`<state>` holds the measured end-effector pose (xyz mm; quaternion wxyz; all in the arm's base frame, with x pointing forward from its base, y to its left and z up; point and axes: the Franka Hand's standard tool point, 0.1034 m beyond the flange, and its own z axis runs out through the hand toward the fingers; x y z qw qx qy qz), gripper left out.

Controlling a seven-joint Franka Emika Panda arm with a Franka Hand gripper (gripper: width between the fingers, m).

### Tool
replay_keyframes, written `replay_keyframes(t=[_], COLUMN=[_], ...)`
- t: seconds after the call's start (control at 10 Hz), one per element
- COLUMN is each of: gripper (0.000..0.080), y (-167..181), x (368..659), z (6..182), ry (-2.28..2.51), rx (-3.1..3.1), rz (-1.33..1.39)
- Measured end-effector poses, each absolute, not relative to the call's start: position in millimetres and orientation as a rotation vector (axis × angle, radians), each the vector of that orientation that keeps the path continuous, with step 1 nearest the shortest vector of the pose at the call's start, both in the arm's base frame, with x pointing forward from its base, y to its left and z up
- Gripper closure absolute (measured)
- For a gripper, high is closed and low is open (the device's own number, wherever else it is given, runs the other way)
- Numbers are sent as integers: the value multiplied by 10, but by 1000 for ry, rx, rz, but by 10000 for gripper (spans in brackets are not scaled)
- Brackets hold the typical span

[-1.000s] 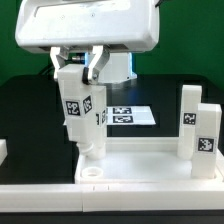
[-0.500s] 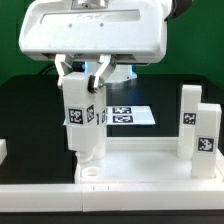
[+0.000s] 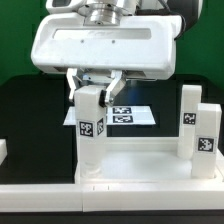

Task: Assemble desk

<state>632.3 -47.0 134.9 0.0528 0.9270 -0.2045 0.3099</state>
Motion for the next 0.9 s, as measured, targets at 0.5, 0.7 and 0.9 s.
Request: replay_keyframes(t=[0.5,0.7,0.9], gripper=[515,515,515], y=[-452,-467,-471], x=[6298,6262,6253], z=[1352,1350,1339], ry=[-647,-665,-666], rx=[2826,2825,2824], rz=[927,922,921])
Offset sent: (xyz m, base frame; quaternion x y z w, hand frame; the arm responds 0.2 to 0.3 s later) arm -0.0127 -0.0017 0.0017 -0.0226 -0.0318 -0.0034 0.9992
